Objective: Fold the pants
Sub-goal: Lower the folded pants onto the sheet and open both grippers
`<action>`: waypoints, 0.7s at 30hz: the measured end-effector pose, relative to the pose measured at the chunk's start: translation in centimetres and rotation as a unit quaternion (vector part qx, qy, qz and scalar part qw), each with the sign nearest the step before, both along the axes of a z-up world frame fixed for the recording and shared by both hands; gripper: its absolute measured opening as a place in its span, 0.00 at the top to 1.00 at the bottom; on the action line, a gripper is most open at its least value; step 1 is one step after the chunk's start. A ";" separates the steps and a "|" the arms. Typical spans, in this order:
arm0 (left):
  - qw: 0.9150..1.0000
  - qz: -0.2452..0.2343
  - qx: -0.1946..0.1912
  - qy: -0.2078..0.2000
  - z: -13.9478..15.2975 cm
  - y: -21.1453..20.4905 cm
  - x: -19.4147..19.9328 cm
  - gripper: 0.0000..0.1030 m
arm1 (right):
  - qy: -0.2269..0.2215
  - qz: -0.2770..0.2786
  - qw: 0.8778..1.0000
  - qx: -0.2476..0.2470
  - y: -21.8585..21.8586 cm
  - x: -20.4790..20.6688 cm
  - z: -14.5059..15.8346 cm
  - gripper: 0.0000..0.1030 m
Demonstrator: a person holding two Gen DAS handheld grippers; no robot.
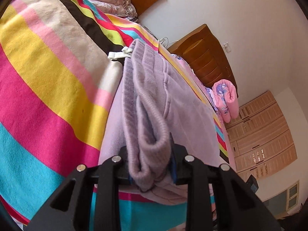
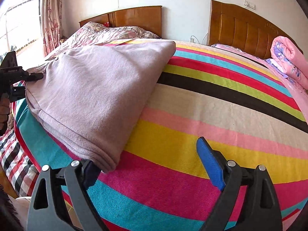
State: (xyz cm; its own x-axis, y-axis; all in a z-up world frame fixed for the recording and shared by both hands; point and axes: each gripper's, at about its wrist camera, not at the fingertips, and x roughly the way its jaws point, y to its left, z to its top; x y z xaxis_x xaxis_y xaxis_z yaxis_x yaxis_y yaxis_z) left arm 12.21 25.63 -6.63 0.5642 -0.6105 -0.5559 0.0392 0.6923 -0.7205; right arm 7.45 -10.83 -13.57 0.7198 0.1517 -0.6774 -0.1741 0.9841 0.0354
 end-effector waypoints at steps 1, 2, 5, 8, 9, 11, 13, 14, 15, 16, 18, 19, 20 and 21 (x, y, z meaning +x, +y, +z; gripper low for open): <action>1.000 0.001 -0.002 0.001 0.0 0.2 -0.2 0.73 | 0.000 0.000 1.000 0.007 -0.2 0.0 -0.1 0.14; 1.000 0.005 -0.005 0.001 -0.1 0.4 -0.3 0.71 | -0.002 0.002 1.000 0.005 -0.2 -0.1 -0.1 0.14; 1.000 0.028 -0.005 -0.003 0.4 0.7 -1.2 0.61 | 0.005 0.028 1.000 0.011 -0.1 -0.2 0.3 0.14; 0.991 0.116 0.067 -0.023 3.3 1.8 -2.9 0.37 | 0.004 0.089 0.996 0.007 -0.5 -1.7 1.5 0.14; 0.985 0.135 0.101 -0.044 4.8 1.7 -3.6 0.36 | 0.001 0.119 0.993 0.016 -0.8 -2.4 2.1 0.14; 0.980 0.114 0.140 -0.085 7.8 0.2 -3.8 0.33 | -0.013 0.162 0.984 0.067 -1.9 -3.7 3.8 0.15; 0.976 0.071 0.169 -0.118 10.2 -2.7 -3.2 0.28 | -0.030 0.174 0.978 0.113 -2.5 -3.3 5.7 0.24; 0.973 0.043 0.183 -0.132 10.9 -4.7 -2.8 0.24 | -0.042 0.180 0.975 0.125 -2.5 -2.6 6.7 0.26; 0.970 0.012 0.197 -0.144 11.2 -6.7 -2.4 0.23 | -0.053 0.186 0.972 0.132 -1.9 -1.8 7.6 0.27; 0.965 -0.015 0.214 -0.151 11.0 -8.8 -1.5 0.21 | -0.060 0.195 0.969 0.142 -1.3 -0.8 8.2 0.27; 0.952 -0.038 0.271 -0.137 9.2 -12.0 -0.5 0.21 | -0.053 0.216 0.963 0.151 0.9 1.2 8.5 0.27; 0.947 -0.040 0.295 -0.121 7.8 -12.6 -0.3 0.21 | -0.044 0.227 0.963 0.141 2.2 2.0 8.1 0.27; 0.947 -0.044 0.304 -0.097 6.2 -12.5 0.0 0.21 | -0.019 0.245 0.961 0.129 3.6 2.8 7.1 0.27; 0.951 -0.045 0.299 -0.069 4.4 -11.8 0.3 0.21 | 0.027 0.274 0.954 0.120 5.2 3.5 5.7 0.26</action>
